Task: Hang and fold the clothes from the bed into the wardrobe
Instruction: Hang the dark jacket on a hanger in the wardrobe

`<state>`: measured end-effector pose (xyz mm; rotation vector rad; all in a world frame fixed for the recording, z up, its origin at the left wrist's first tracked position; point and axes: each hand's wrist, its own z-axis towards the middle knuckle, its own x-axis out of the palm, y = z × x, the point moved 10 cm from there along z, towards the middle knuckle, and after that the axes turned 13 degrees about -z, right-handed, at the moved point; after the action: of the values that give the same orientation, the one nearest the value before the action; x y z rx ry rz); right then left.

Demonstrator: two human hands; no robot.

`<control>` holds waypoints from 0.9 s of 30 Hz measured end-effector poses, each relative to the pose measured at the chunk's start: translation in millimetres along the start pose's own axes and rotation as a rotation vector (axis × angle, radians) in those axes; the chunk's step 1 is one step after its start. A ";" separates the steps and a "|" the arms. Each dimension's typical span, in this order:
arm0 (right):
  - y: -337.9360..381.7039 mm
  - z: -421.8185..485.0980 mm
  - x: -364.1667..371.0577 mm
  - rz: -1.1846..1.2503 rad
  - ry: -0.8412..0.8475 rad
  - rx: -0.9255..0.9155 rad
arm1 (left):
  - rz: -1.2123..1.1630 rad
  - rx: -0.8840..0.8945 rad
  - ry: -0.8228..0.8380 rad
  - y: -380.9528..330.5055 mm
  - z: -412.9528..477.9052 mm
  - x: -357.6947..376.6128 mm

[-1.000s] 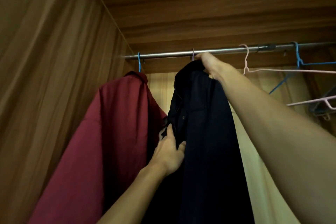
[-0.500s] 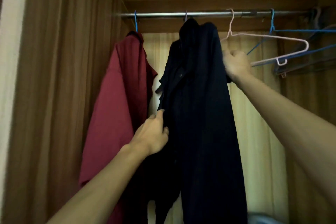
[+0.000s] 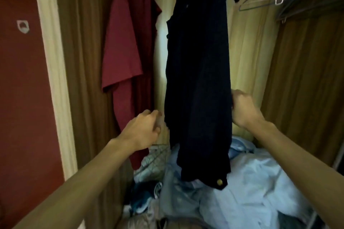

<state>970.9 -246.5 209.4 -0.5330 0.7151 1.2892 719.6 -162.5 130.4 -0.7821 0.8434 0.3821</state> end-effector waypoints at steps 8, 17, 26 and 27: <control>32.6 -82.5 94.4 0.028 0.226 -0.144 | 0.043 -0.196 0.079 37.1 -68.7 51.3; 92.7 -176.0 202.1 0.049 0.489 -0.485 | 0.169 -0.527 0.190 77.2 -146.7 113.2; 169.0 -284.2 252.7 0.120 0.686 -0.869 | 0.130 -0.944 0.202 115.4 -295.1 155.2; 182.1 -295.3 251.3 0.152 0.692 -0.918 | 0.112 -0.998 0.198 115.9 -315.6 156.4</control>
<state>770.4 -251.1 -169.1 -1.7549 0.6927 1.5545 584.9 -320.4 -176.8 -1.7180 0.8666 0.8612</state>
